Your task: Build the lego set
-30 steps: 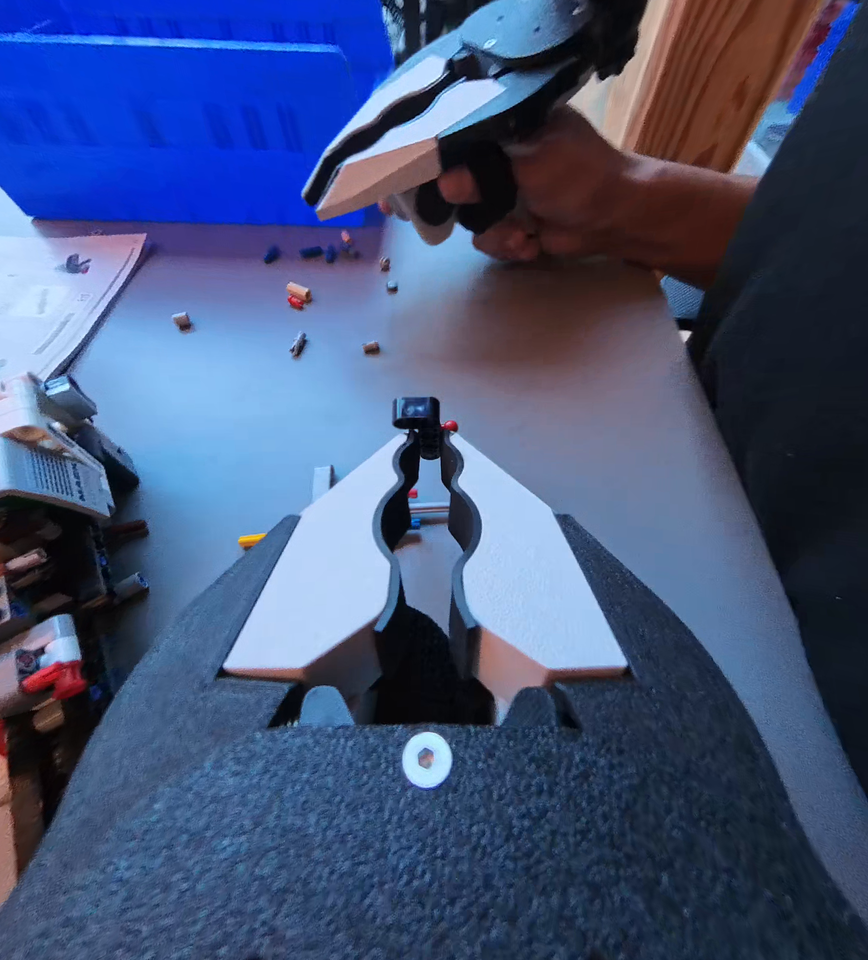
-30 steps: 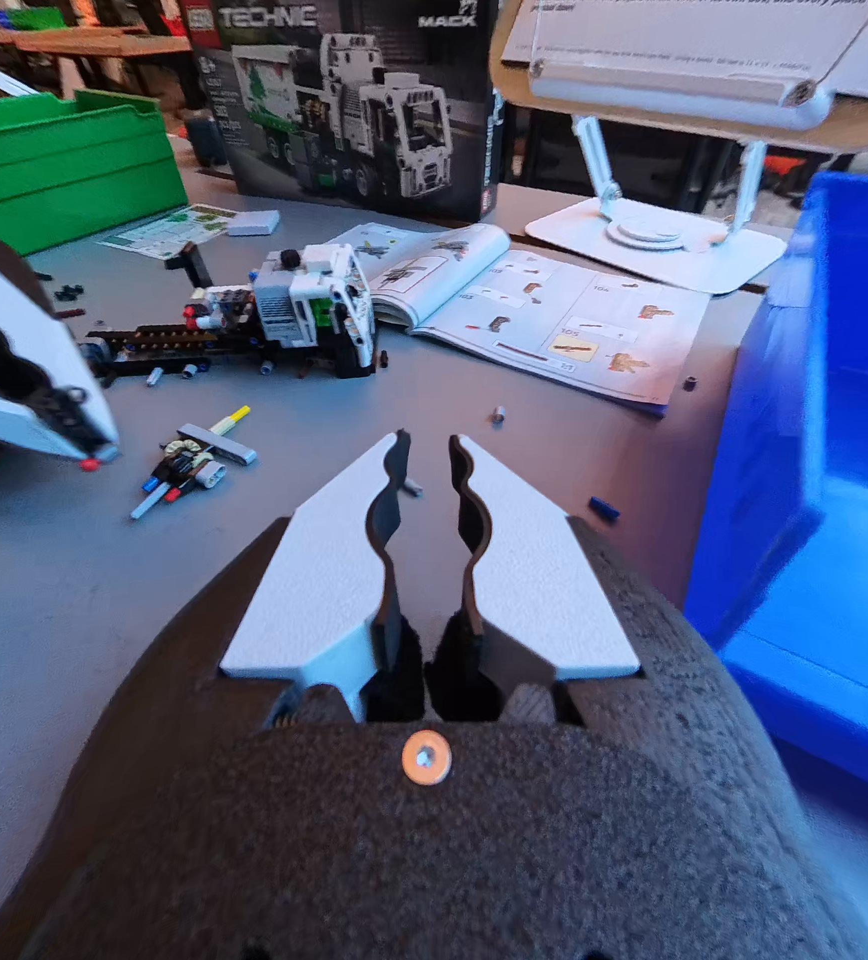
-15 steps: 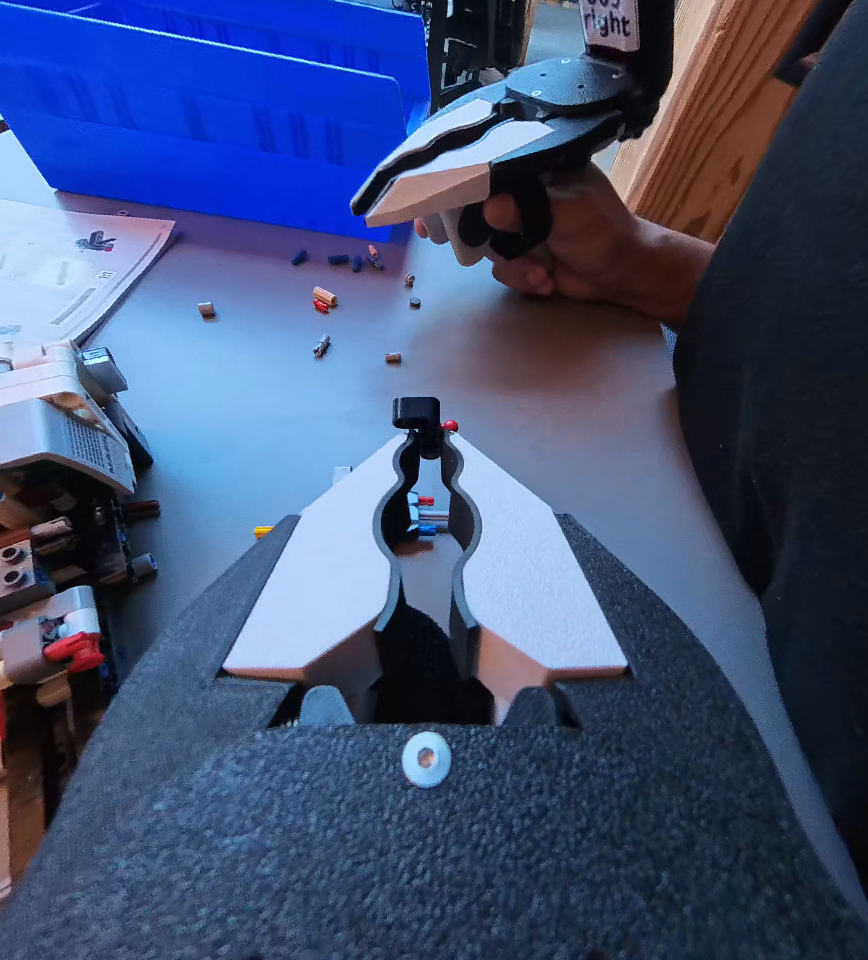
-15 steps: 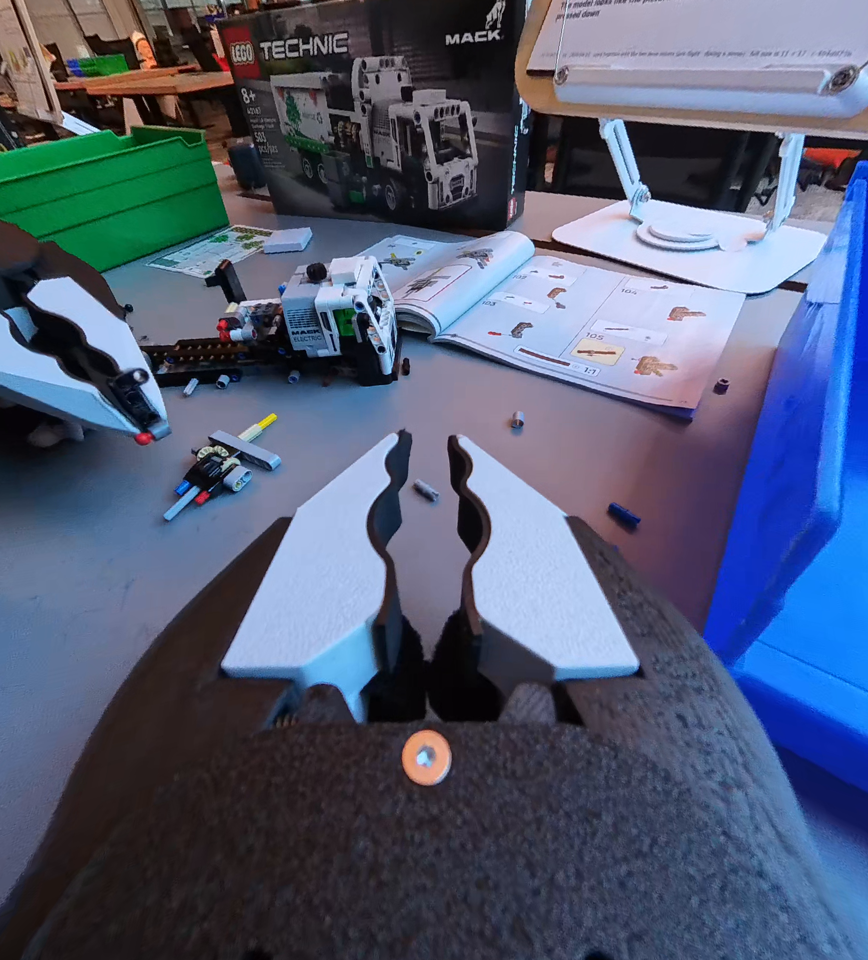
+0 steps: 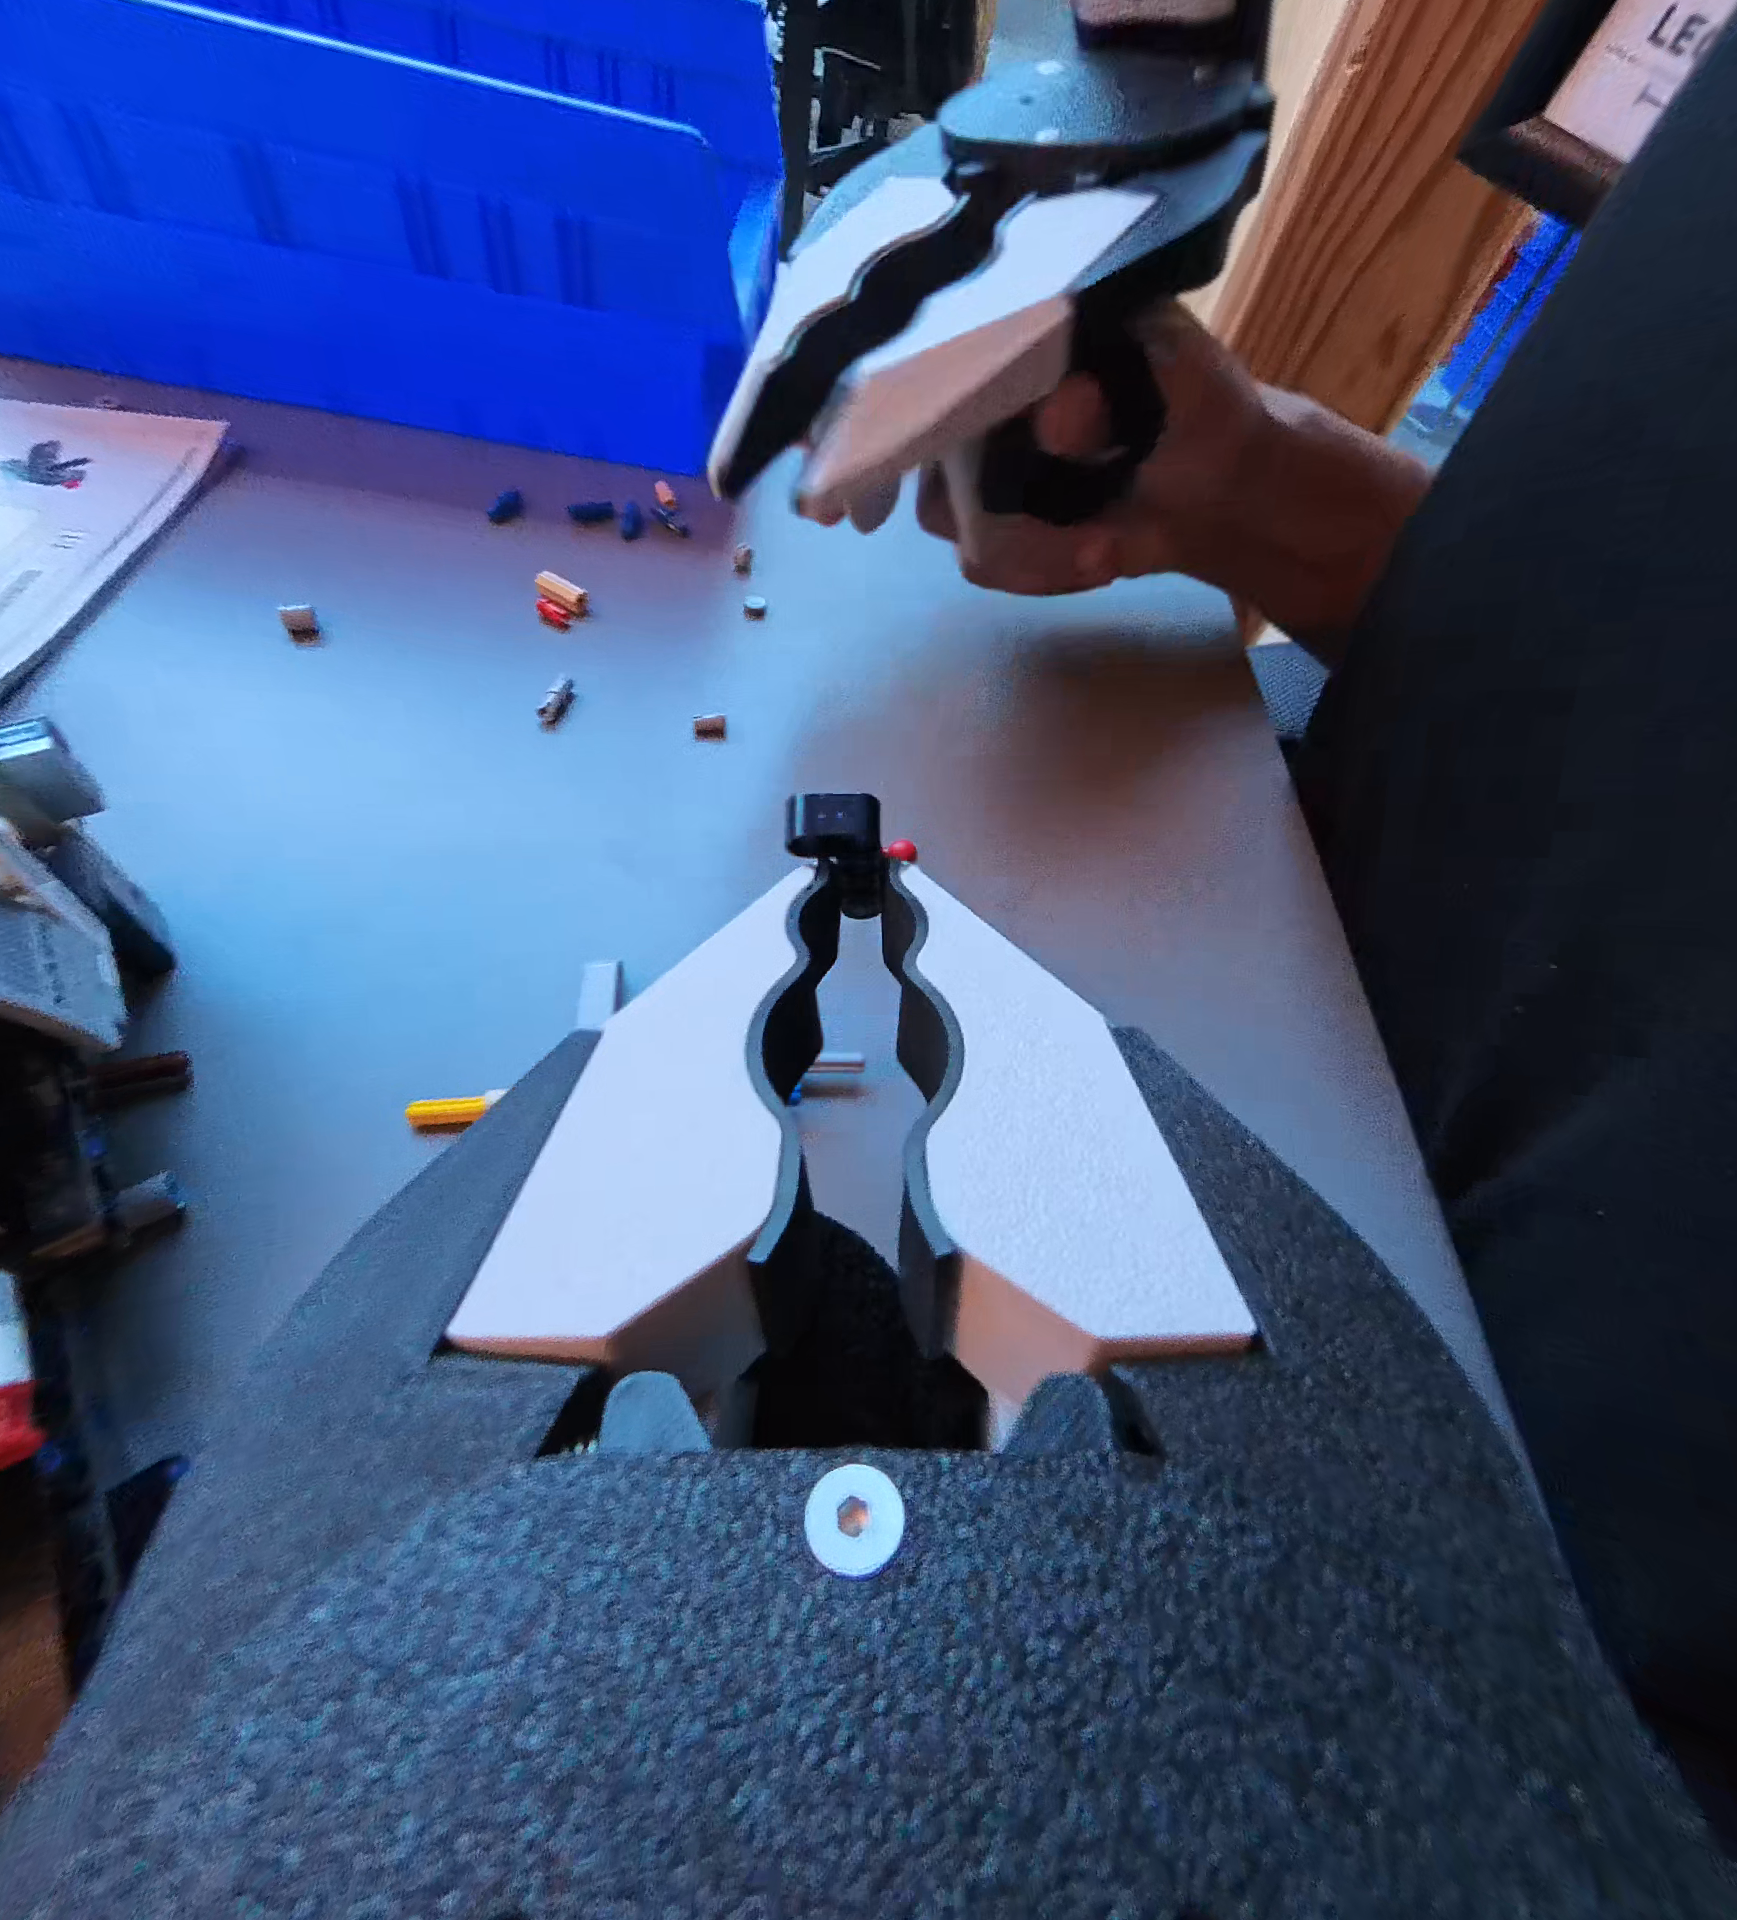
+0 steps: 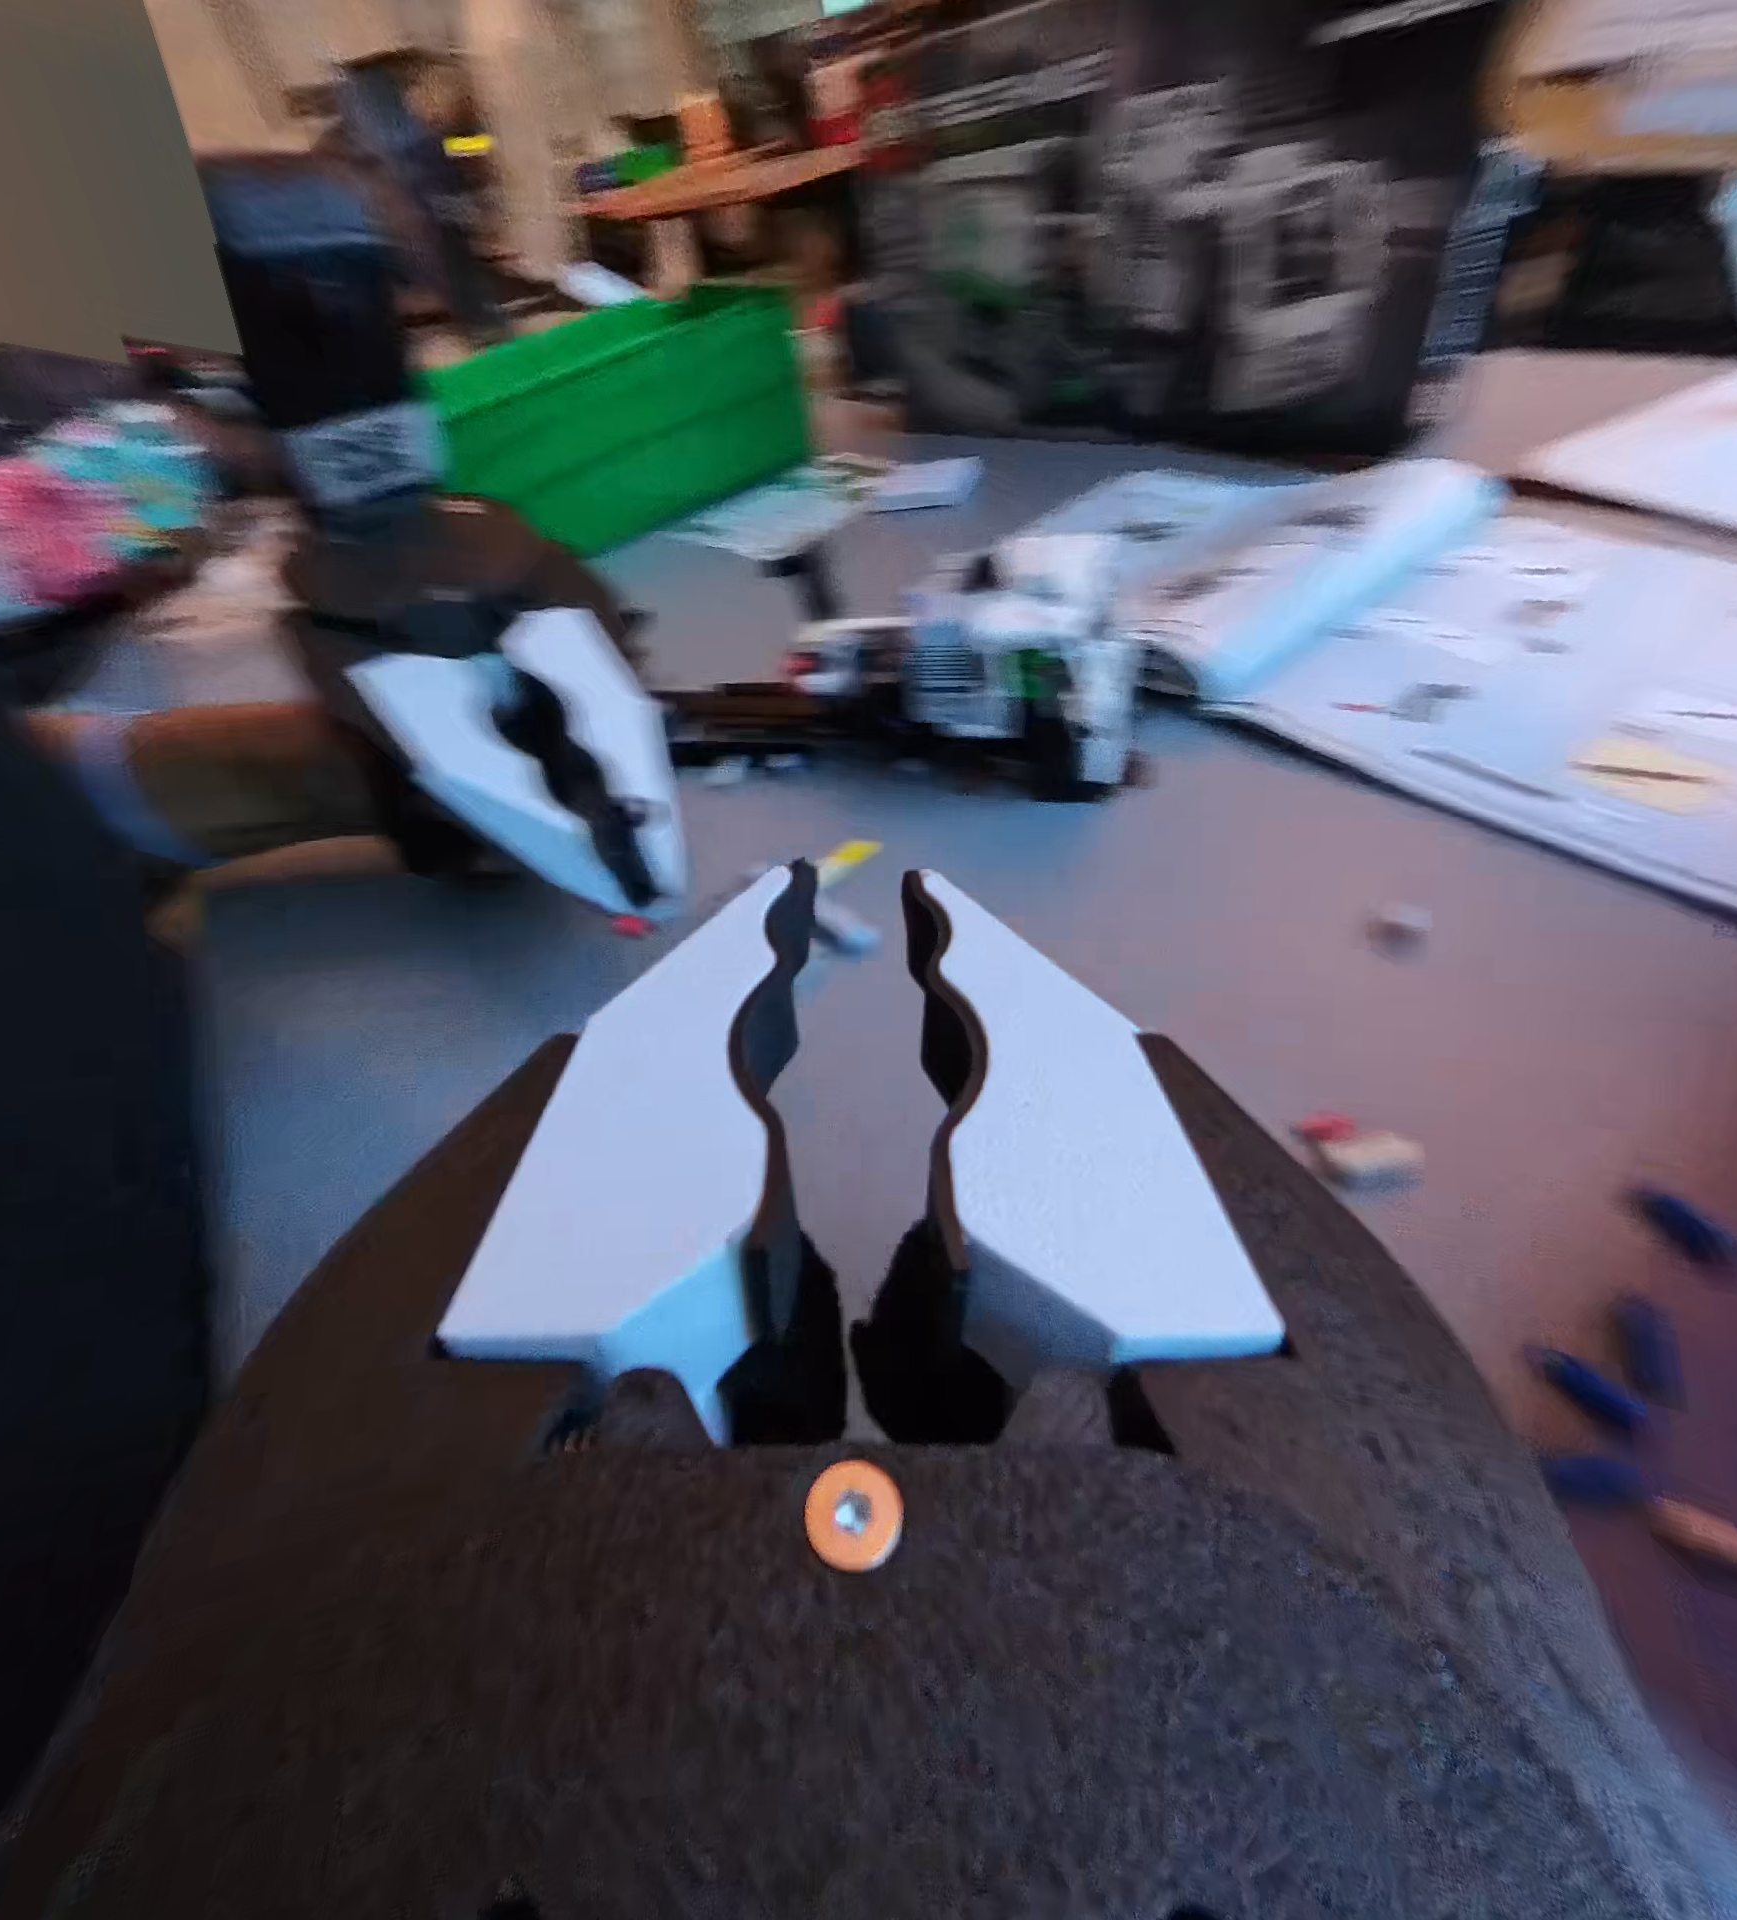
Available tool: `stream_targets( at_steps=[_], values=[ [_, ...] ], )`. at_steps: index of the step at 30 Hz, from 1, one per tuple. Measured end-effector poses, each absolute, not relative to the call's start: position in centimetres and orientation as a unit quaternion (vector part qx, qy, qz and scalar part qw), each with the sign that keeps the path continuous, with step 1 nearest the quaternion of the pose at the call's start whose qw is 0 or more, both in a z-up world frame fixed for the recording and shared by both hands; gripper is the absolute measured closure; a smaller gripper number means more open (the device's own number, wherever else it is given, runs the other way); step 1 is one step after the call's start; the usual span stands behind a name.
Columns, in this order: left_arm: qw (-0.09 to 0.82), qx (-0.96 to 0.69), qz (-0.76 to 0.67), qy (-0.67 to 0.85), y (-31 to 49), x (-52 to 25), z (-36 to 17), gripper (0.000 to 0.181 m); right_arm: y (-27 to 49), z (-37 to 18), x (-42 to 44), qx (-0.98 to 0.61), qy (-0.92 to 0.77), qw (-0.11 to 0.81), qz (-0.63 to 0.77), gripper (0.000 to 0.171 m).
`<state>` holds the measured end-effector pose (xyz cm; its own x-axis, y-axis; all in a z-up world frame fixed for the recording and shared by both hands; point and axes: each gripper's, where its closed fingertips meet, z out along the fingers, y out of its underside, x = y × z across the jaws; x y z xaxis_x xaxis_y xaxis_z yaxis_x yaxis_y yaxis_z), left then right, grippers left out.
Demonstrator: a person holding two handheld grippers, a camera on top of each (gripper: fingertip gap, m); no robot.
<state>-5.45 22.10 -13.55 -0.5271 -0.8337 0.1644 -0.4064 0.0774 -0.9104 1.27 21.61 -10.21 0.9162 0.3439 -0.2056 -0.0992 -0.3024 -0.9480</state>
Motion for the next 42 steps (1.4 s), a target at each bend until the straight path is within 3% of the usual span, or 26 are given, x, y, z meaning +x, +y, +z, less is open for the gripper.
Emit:
stream_targets(
  at_steps=[2, 7, 8, 21, 26, 33, 36, 42],
  values=[
    [0.203, -0.431, -0.518, 0.710, 21.4, -5.5, -13.6, 0.176, 21.4, -9.9, -2.6, -0.786, -0.140, 0.548, 0.249, 0.148],
    [0.217, -0.394, -0.516, 0.729, 20.4, -6.3, -13.4, 0.176, 21.6, -11.0, -7.2, -0.773, -0.251, 0.539, 0.222, 0.158],
    [0.224, -0.388, -0.512, 0.733, 20.3, -6.5, -13.4, 0.176, 21.7, -11.3, -7.6, -0.779, -0.246, 0.528, 0.230, 0.152],
    [0.241, -0.385, -0.521, 0.723, 17.3, -10.4, -12.7, 0.175, 19.3, -10.7, -11.6, -0.765, -0.263, 0.515, 0.283, 0.157],
    [0.290, -0.435, -0.496, 0.693, 19.1, -11.2, -12.8, 0.157, 18.9, -11.2, -10.3, -0.801, -0.228, 0.497, 0.242, 0.156],
    [0.391, -0.581, -0.387, 0.599, 30.3, -16.1, -12.8, 0.164, 15.6, -17.9, -4.9, -0.941, -0.260, 0.203, 0.073, 0.157],
    [0.426, -0.655, -0.309, 0.542, 38.0, -18.2, -12.1, 0.169, 16.3, -18.3, -4.8, -0.942, -0.280, 0.173, 0.063, 0.157],
    [0.376, -0.713, -0.151, 0.573, 48.9, -18.7, -15.6, 0.162, 17.0, -18.5, -4.0, -0.946, -0.277, 0.155, 0.059, 0.157]
  ],
)
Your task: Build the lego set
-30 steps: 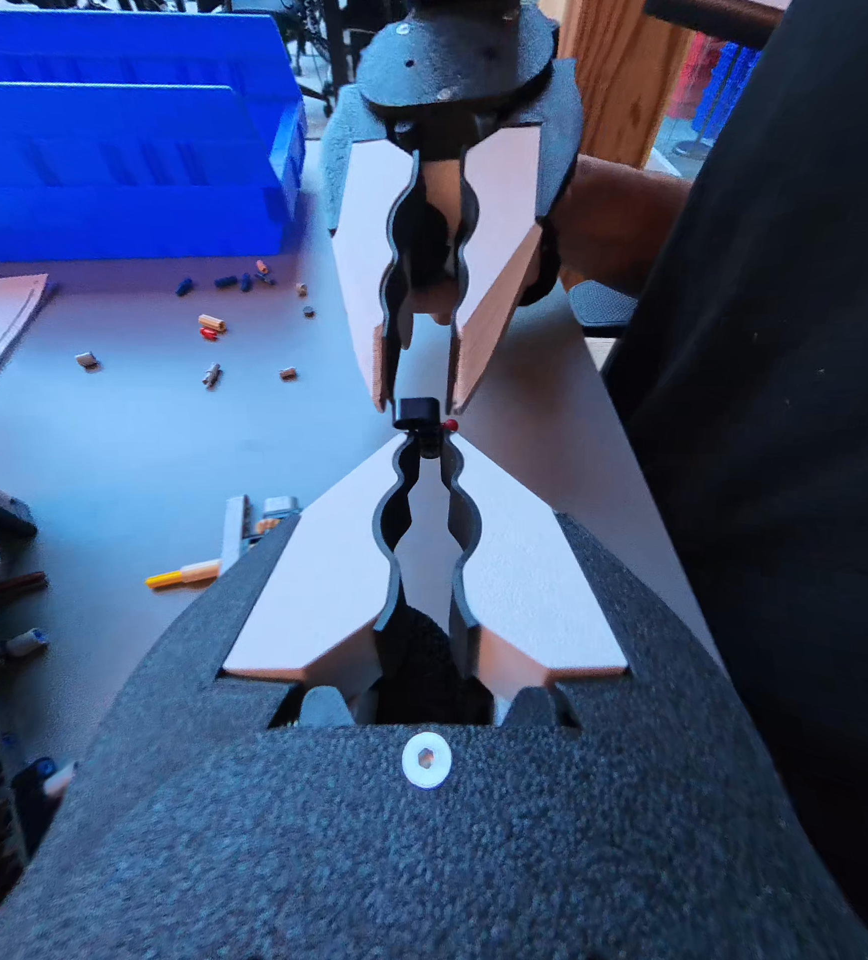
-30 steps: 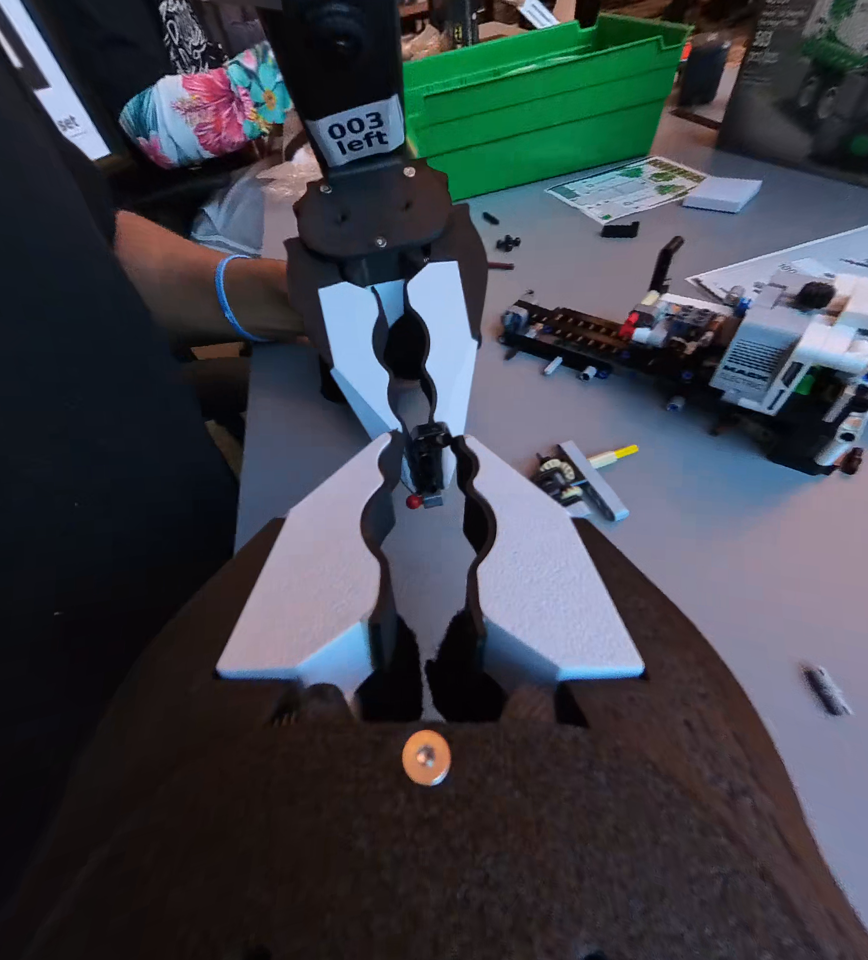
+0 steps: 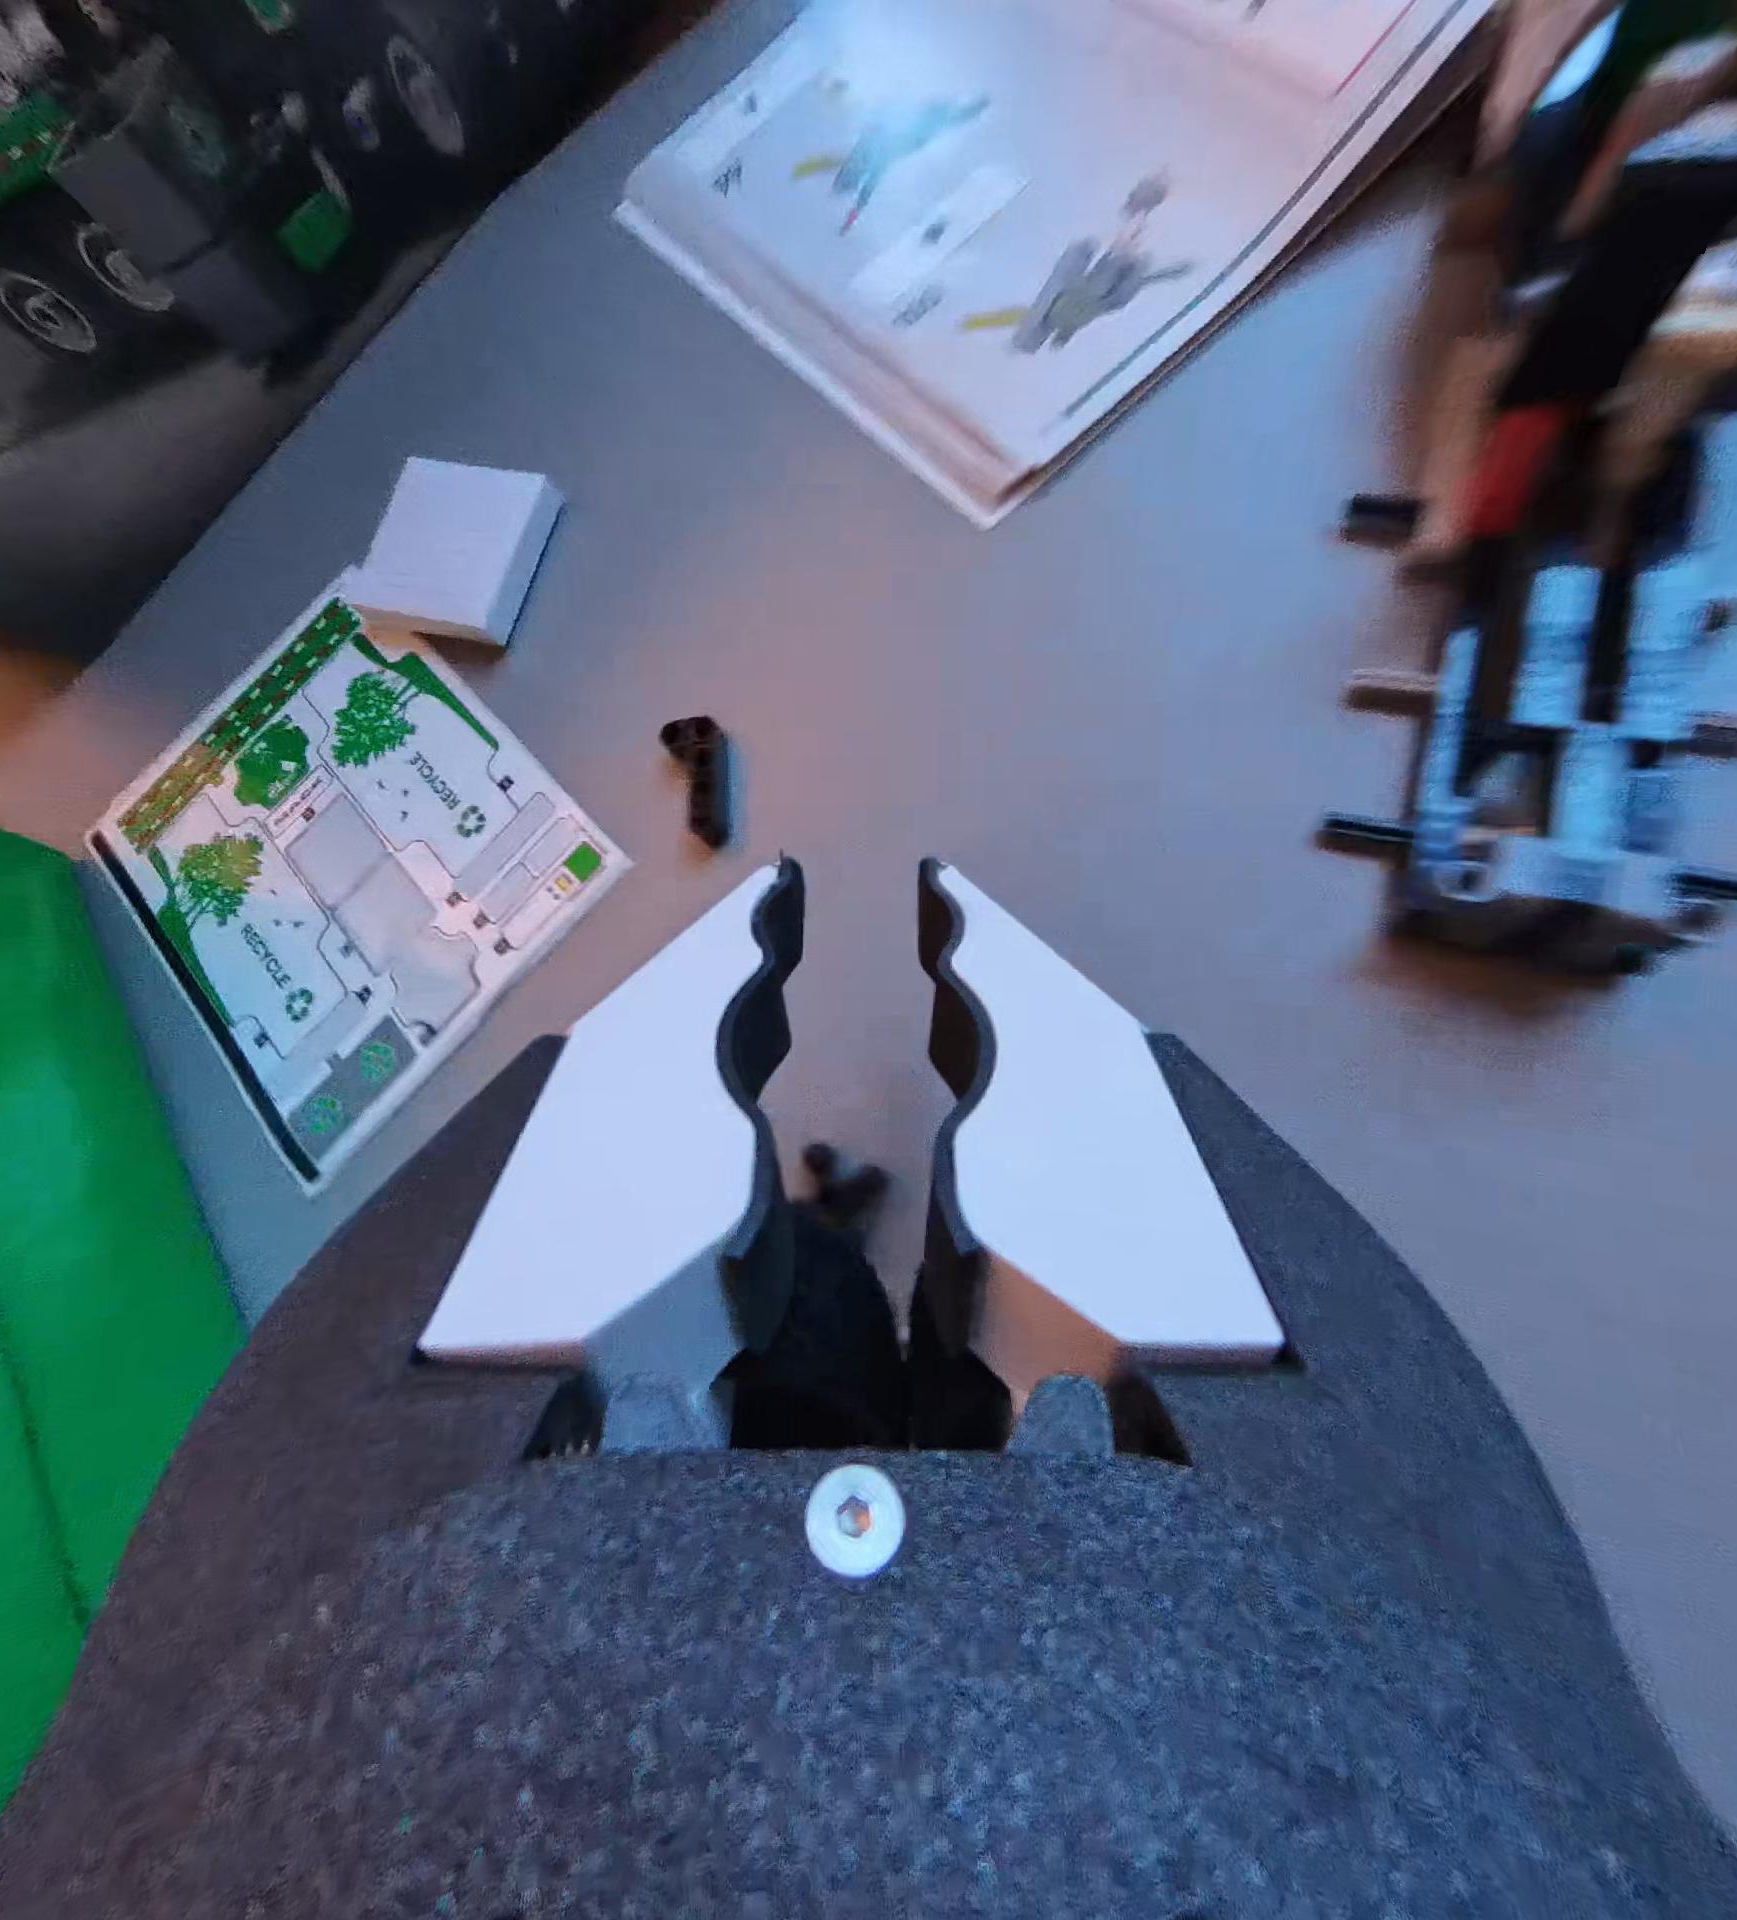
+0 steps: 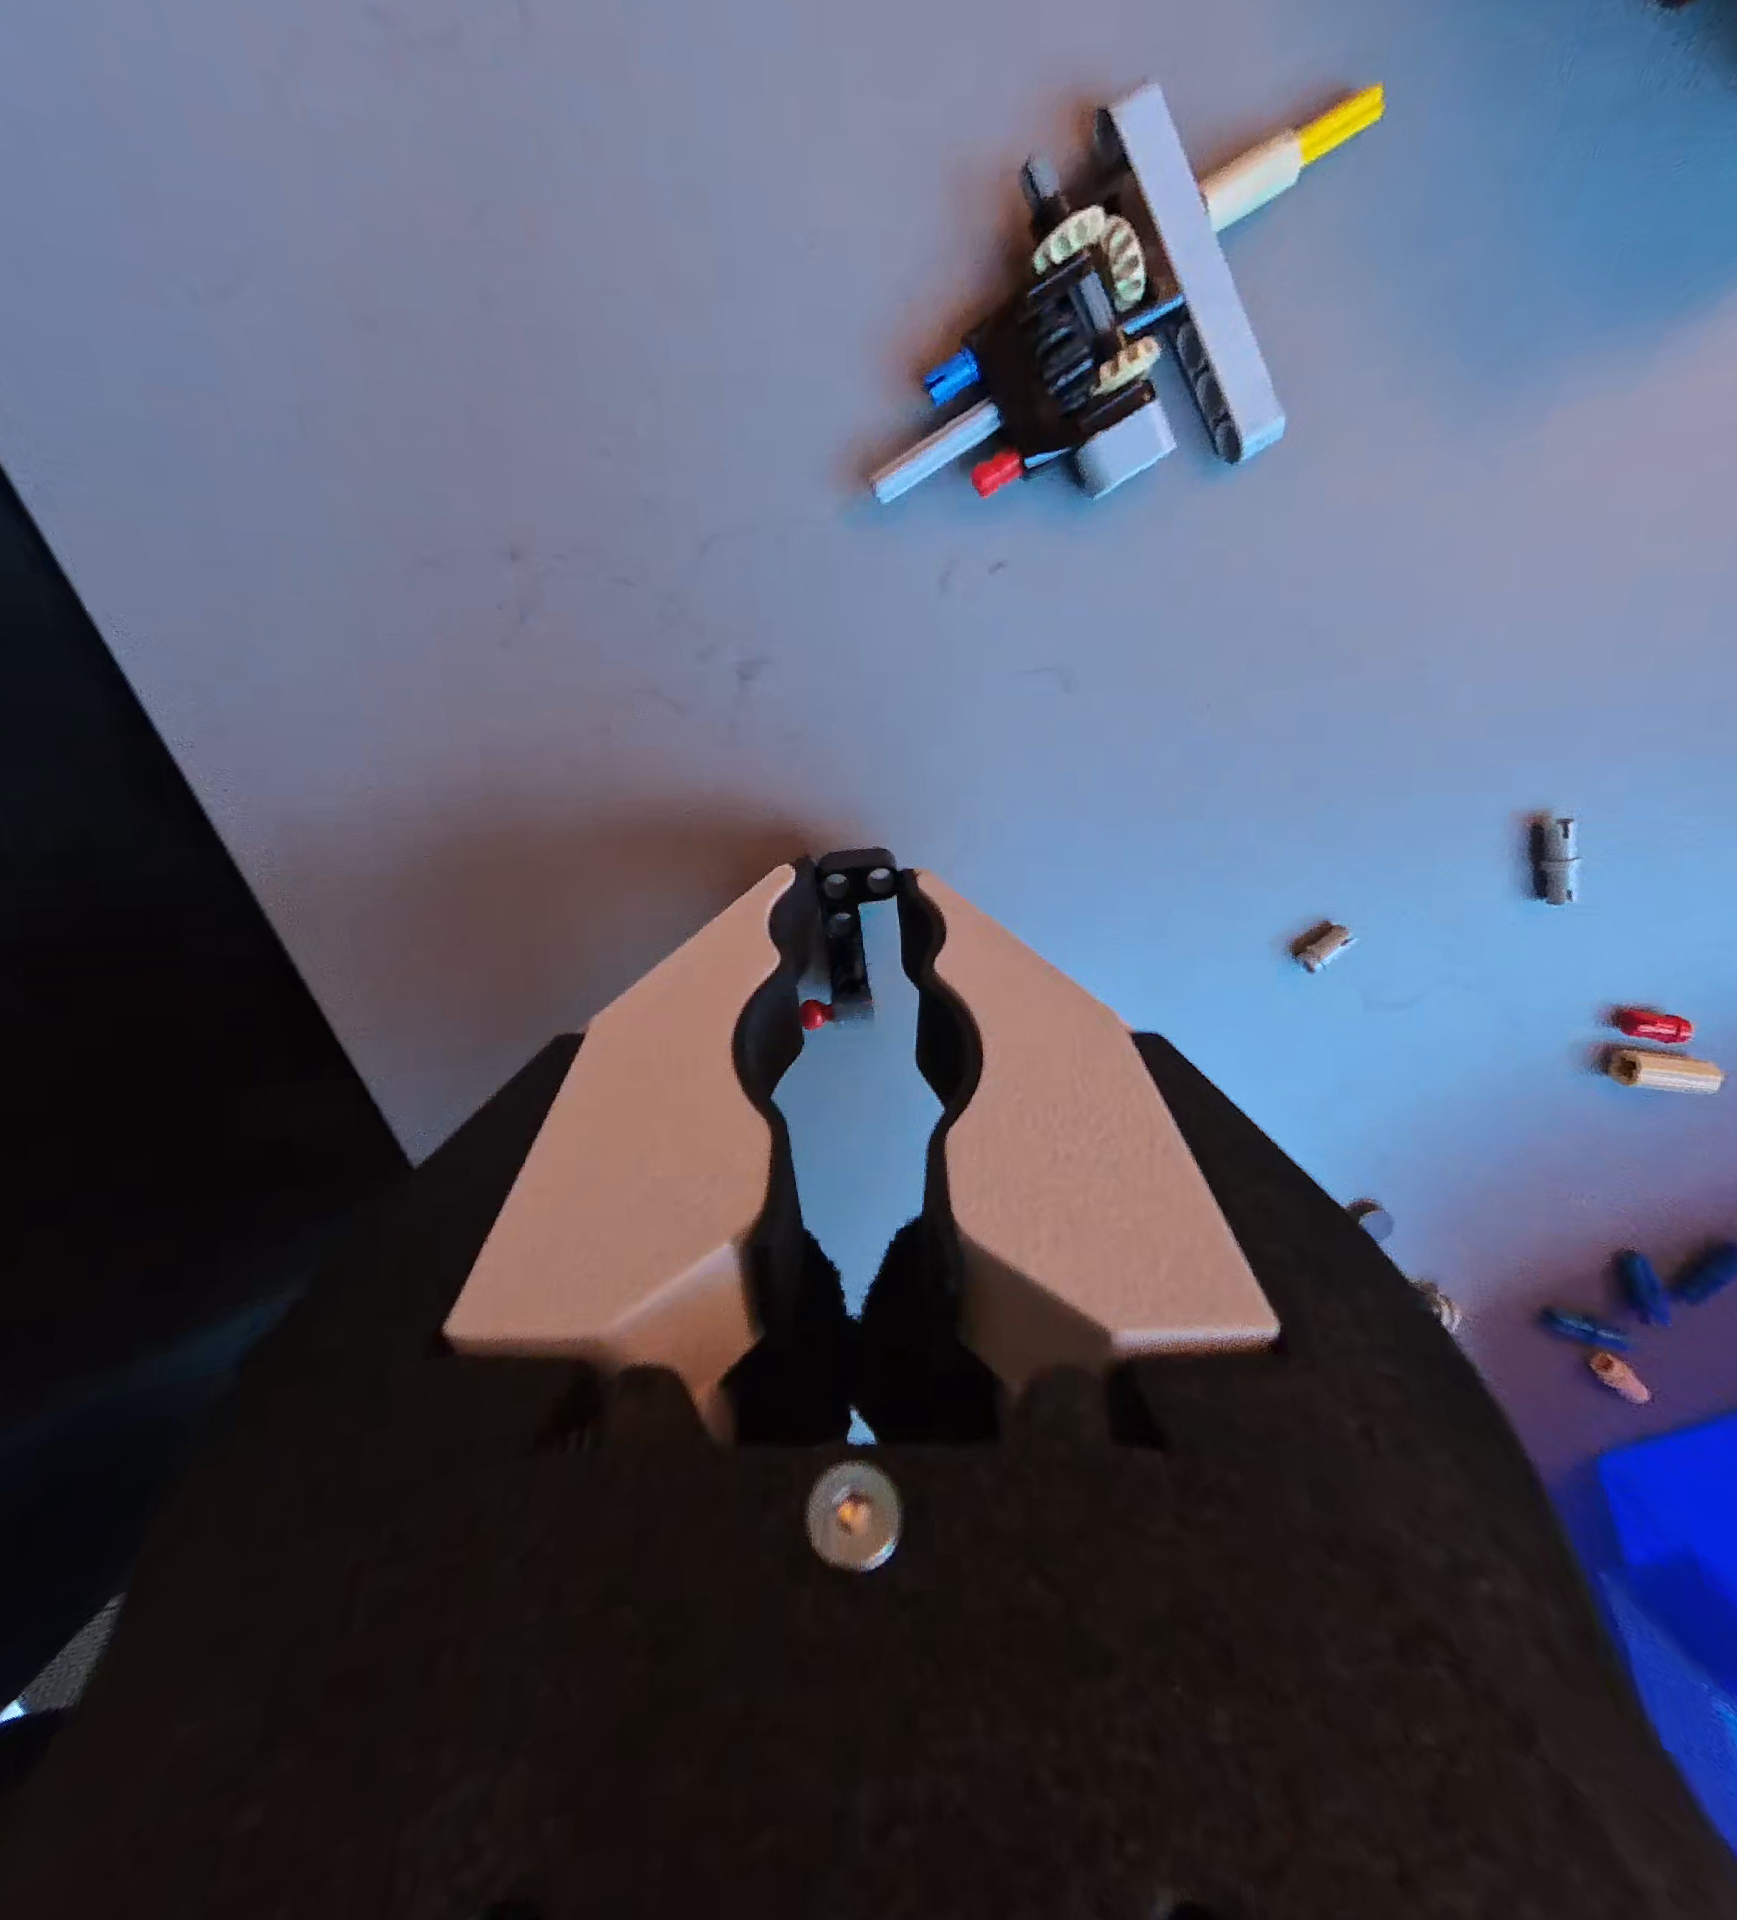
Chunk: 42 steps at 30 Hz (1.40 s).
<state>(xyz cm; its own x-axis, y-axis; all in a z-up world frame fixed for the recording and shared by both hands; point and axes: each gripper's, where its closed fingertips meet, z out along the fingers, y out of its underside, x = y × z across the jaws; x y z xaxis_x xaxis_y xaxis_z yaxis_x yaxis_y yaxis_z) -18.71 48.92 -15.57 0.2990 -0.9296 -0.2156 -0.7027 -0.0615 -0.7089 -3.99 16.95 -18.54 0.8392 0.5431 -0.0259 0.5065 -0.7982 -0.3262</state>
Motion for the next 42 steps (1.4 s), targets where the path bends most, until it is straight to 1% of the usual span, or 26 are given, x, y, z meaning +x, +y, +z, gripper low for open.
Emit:
stream_targets(
  at_steps=[4, 9, 12, 14, 16, 18, 19, 22, 25, 29, 31, 34, 36, 39, 42],
  values=[
    [0.327, -0.732, -0.111, 0.587, 52.4, -17.8, -18.3, 0.158, 17.1, -19.0, -3.7, -0.948, -0.270, 0.158, 0.061, 0.157],
    [0.346, -0.733, -0.096, 0.578, 53.9, -16.9, -18.4, 0.159, 17.9, -19.0, -4.0, -0.947, -0.255, 0.179, 0.082, 0.157],
    [0.352, -0.734, -0.092, 0.573, 54.7, -16.9, -18.2, 0.163, 18.5, -19.0, -4.4, -0.943, -0.248, 0.196, 0.103, 0.156],
    [0.338, -0.743, -0.107, 0.568, 54.7, -17.0, -18.3, 0.162, 18.8, -18.7, -4.6, -0.937, -0.246, 0.215, 0.121, 0.156],
    [0.321, -0.750, -0.122, 0.566, 54.5, -17.0, -18.7, 0.166, 19.3, -17.5, -4.9, -0.926, -0.238, 0.251, 0.150, 0.153],
    [0.315, -0.750, -0.123, 0.568, 54.3, -17.3, -19.0, 0.176, 20.0, -16.0, -4.5, -0.913, -0.224, 0.297, 0.166, 0.152],
    [0.318, -0.751, -0.120, 0.565, 54.4, -17.4, -19.0, 0.176, 20.2, -15.3, -4.0, -0.908, -0.214, 0.319, 0.165, 0.152],
    [0.331, -0.755, -0.130, 0.551, 54.1, -17.5, -18.6, 0.176, 21.1, -13.9, -0.7, -0.898, -0.165, 0.388, 0.126, 0.150],
    [0.364, -0.744, -0.152, 0.539, 53.2, -17.2, -16.8, 0.176, 21.5, -13.3, 3.6, -0.890, -0.090, 0.441, 0.068, 0.152],
    [0.415, -0.700, -0.232, 0.533, 49.6, -15.2, -12.6, 0.176, 21.4, -12.6, 7.5, -0.866, -0.002, 0.499, 0.037, 0.155],
    [0.423, -0.677, -0.295, 0.525, 46.6, -13.5, -10.1, 0.176, 21.2, -12.5, 8.7, -0.854, 0.012, 0.520, 0.026, 0.157],
    [0.414, -0.626, -0.401, 0.525, 40.7, -10.1, -6.3, 0.177, 21.3, -12.4, 9.0, -0.849, 0.007, 0.527, 0.036, 0.157],
    [0.386, -0.588, -0.462, 0.540, 36.2, -7.9, -4.9, 0.177, 21.3, -12.4, 9.1, -0.849, -0.002, 0.527, 0.034, 0.157],
    [0.370, -0.564, -0.480, 0.561, 31.7, -5.5, -5.0, 0.176, 21.1, -12.0, 8.5, -0.843, -0.019, 0.536, 0.038, 0.158],
    [0.356, -0.556, -0.440, 0.609, 28.6, -4.0, -7.6, 0.176, 20.6, -11.8, 7.9, -0.840, -0.019, 0.540, 0.048, 0.158]
  ],
)
